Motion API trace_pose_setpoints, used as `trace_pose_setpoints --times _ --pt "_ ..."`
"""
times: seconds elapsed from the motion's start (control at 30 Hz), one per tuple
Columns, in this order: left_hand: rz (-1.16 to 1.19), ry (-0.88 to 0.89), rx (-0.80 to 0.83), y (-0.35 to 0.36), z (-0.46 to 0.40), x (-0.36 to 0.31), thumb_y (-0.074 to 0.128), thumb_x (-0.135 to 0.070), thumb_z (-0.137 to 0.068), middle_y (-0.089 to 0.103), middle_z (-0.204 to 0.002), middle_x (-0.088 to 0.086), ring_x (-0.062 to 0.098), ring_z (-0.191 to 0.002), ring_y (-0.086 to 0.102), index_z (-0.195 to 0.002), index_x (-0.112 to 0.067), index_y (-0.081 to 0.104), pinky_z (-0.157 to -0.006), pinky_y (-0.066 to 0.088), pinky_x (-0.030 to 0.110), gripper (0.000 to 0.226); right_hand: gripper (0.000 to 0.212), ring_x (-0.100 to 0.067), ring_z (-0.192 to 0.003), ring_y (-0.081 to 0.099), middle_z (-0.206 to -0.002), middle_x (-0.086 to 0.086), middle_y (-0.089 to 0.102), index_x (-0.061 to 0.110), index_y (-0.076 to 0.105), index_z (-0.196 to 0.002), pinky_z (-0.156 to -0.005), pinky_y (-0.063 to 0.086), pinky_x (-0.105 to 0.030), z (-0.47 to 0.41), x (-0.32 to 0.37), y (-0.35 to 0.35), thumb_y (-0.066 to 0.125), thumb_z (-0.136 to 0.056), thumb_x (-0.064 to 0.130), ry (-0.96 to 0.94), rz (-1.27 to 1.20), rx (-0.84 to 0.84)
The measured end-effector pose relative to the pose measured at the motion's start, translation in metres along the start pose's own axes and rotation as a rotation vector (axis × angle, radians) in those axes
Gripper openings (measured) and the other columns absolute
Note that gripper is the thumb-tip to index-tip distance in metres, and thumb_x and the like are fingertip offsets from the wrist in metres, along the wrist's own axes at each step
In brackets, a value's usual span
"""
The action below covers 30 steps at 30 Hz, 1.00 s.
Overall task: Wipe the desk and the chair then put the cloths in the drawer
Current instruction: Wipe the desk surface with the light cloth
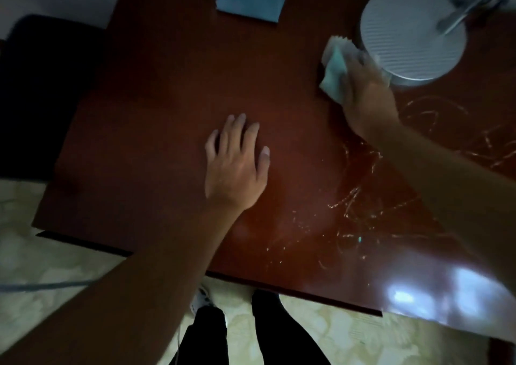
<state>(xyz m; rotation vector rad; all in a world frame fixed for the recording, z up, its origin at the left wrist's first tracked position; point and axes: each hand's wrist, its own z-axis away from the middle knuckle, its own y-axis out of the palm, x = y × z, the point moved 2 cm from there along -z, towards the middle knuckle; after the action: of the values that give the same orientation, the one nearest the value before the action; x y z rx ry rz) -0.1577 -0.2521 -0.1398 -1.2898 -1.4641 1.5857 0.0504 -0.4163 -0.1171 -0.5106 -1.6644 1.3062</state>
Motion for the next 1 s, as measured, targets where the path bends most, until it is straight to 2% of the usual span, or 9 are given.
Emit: trace_pose_setpoints --times 0.1,0.2,0.27,0.37,0.53,0.63,0.73,0.87,1.0 --pt "-0.010 -0.037 -0.030 0.005 -0.004 -0.002 0.039 -0.039 -0.100 0.044 -0.149 0.011 0.025 -0.143 0.033 -0.137 -0.011 0.049 -0.115 0.022 0.045 0.048 0.045 -0.031 -0.145 0.026 -0.154 -0.020 0.034 0.004 0.035 -0.148 -0.120 0.015 -0.038 -0.001 -0.009 0.009 0.032 -0.105 0.019 -0.047 0.049 -0.008" --pt "-0.027 -0.037 -0.047 0.004 -0.005 -0.002 0.042 -0.037 -0.099 0.045 -0.148 0.011 0.026 -0.142 0.035 -0.136 -0.010 0.050 -0.115 0.025 0.046 0.047 0.050 -0.035 -0.148 0.016 -0.158 -0.019 0.025 0.003 0.028 -0.150 -0.122 0.006 -0.046 0.045 0.018 0.024 0.037 -0.101 0.007 -0.089 0.044 0.042" --pt "-0.032 -0.035 -0.037 0.003 -0.005 -0.004 0.042 -0.037 -0.098 0.046 -0.147 0.012 0.027 -0.141 0.035 -0.136 -0.009 0.051 -0.114 0.025 0.046 0.048 0.052 -0.033 -0.150 0.012 -0.159 -0.015 0.024 0.006 0.030 -0.151 -0.122 0.008 -0.051 0.089 0.036 0.028 0.044 -0.101 0.009 -0.204 -0.005 0.128" --pt "-0.037 -0.043 -0.038 0.002 -0.004 -0.004 0.041 -0.036 -0.097 0.045 -0.148 0.012 0.027 -0.141 0.035 -0.136 -0.009 0.050 -0.114 0.025 0.046 0.048 0.048 -0.034 -0.147 0.023 -0.154 -0.016 0.035 0.006 0.041 -0.146 -0.121 0.018 -0.049 0.107 0.036 0.023 0.050 -0.100 0.019 -0.340 0.065 0.181" --pt "-0.025 -0.051 -0.006 0.003 -0.005 -0.003 0.039 -0.037 -0.099 0.043 -0.149 0.010 0.025 -0.143 0.033 -0.137 -0.010 0.048 -0.116 0.024 0.045 0.048 0.057 -0.043 -0.144 0.024 -0.152 -0.030 0.030 -0.009 0.024 -0.147 -0.121 0.015 -0.051 0.007 0.016 0.014 0.040 -0.099 0.017 -0.211 0.131 0.141" --pt "-0.030 -0.062 0.000 0.004 -0.004 -0.001 0.038 -0.038 -0.099 0.042 -0.150 0.010 0.024 -0.143 0.031 -0.138 -0.011 0.047 -0.116 0.024 0.046 0.048 0.056 -0.036 -0.147 0.021 -0.157 -0.022 0.027 -0.001 0.025 -0.150 -0.121 0.012 -0.049 -0.020 0.014 0.023 0.033 -0.099 0.020 -0.199 0.164 0.110" --pt "-0.017 -0.056 -0.004 0.005 -0.004 -0.002 0.039 -0.037 -0.099 0.043 -0.150 0.010 0.025 -0.143 0.031 -0.137 -0.010 0.048 -0.116 0.024 0.046 0.047 0.056 -0.033 -0.147 0.022 -0.157 -0.017 0.029 0.005 0.029 -0.151 -0.120 0.011 -0.048 0.015 0.018 0.023 0.033 -0.099 0.025 -0.106 0.146 0.051" --pt "-0.010 -0.058 -0.015 0.003 -0.004 -0.002 0.040 -0.036 -0.098 0.043 -0.150 0.010 0.024 -0.143 0.032 -0.137 -0.010 0.049 -0.117 0.022 0.045 0.048 0.053 -0.027 -0.149 0.017 -0.158 -0.012 0.028 0.004 0.036 -0.148 -0.122 0.011 -0.049 0.110 0.023 0.021 0.037 -0.098 0.024 -0.249 0.096 0.166" --pt "0.003 -0.062 -0.014 0.004 -0.004 -0.001 0.039 -0.037 -0.099 0.044 -0.150 0.009 0.024 -0.144 0.032 -0.137 -0.011 0.050 -0.117 0.023 0.045 0.048 0.053 -0.034 -0.148 0.017 -0.157 -0.019 0.028 0.000 0.033 -0.148 -0.120 0.012 -0.054 0.077 -0.003 0.009 0.034 -0.099 0.022 -0.163 0.077 0.127"
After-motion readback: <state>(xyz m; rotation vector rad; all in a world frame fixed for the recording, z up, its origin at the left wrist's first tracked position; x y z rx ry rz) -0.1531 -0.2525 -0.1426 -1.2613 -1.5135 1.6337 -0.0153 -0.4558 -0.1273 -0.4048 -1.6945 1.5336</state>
